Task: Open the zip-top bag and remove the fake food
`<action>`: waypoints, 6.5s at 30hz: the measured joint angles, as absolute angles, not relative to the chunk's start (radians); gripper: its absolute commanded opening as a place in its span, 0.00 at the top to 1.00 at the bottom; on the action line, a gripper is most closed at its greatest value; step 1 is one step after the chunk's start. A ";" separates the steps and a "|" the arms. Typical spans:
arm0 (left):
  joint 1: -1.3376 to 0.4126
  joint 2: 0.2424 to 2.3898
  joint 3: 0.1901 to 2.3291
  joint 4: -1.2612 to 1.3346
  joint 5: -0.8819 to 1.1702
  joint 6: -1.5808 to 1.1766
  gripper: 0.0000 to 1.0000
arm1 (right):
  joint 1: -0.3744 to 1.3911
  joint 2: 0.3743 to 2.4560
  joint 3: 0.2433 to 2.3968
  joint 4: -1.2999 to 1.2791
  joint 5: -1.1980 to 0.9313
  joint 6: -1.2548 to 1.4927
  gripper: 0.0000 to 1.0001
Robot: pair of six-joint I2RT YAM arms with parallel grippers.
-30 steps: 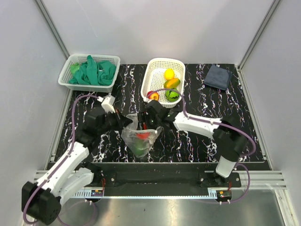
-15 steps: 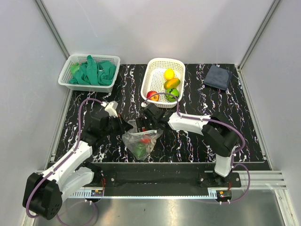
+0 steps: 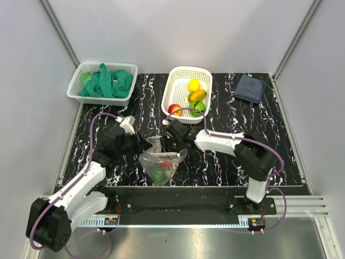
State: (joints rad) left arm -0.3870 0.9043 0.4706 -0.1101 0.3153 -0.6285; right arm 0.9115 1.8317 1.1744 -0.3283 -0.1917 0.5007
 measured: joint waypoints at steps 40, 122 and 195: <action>-0.397 0.738 0.597 -0.189 0.314 -0.556 1.00 | 0.871 1.436 1.194 -0.379 -0.274 0.517 0.74; -0.368 0.766 0.627 -0.257 0.232 -0.612 1.00 | 0.504 1.828 1.650 -0.531 -0.125 0.322 0.06; -0.368 0.830 0.561 -0.163 0.334 -0.627 1.00 | 1.005 1.901 1.433 -0.698 -0.062 0.543 0.23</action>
State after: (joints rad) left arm -0.3676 0.8295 0.5606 -0.1627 0.3344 -0.6266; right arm 1.0050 1.9015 1.4334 -0.6983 -0.0620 0.5430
